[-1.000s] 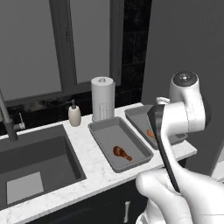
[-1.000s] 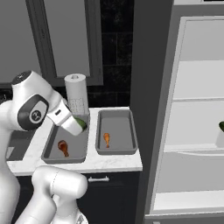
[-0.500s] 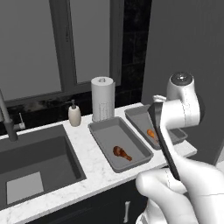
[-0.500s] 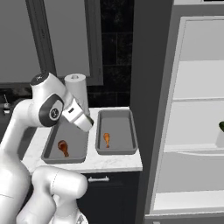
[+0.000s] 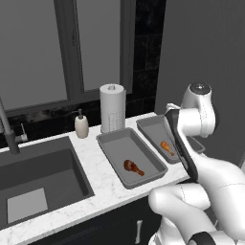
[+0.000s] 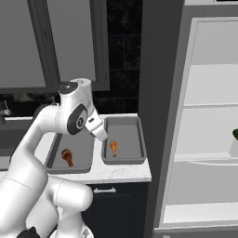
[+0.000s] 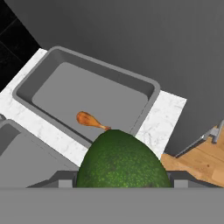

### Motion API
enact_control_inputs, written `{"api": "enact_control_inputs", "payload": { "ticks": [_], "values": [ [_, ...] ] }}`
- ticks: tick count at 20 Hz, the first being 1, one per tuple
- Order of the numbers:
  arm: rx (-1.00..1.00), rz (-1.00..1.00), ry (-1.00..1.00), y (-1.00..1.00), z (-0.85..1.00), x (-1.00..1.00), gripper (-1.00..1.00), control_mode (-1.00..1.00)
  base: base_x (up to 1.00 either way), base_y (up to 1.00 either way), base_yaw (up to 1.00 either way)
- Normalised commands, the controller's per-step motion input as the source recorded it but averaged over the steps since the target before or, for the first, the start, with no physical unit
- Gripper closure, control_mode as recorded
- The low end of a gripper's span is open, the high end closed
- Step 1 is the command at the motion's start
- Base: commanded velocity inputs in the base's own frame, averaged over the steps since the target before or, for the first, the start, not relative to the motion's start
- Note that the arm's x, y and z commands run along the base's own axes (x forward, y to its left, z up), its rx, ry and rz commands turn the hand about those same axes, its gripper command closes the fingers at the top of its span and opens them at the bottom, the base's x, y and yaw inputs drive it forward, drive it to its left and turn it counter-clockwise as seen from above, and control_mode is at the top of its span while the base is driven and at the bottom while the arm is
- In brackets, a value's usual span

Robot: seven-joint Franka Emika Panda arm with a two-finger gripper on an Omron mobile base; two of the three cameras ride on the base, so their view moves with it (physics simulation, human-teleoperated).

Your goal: Place one avocado and one chicken drumstick in each tupperware on the nearby counter, to pack two identical lunches.

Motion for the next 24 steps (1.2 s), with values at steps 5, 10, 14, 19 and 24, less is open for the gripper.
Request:
{"api": "enact_control_inputs", "payload": {
  "ticks": [5, 10, 14, 19, 24],
  "values": [
    [0.0, 0.0, 0.0, 0.0, -0.28, 0.47, 1.0, -1.0, 0.0, 0.0, 0.0],
    [0.0, -0.02, 0.05, 0.0, -0.17, 0.55, 1.0, -1.0, 0.0, 0.0, 0.0],
    [0.0, 0.0, 0.03, -0.02, -0.13, 0.53, 1.0, -1.0, 0.0, 0.0, 0.0],
    [0.0, 0.0, 0.01, -0.11, -0.25, 0.54, 1.0, -1.0, 0.0, 0.0, 0.0],
    [0.0, 0.0, 0.01, -0.16, -0.32, 0.46, 1.0, -1.0, 0.0, 0.0, 0.0]
  ]
}}
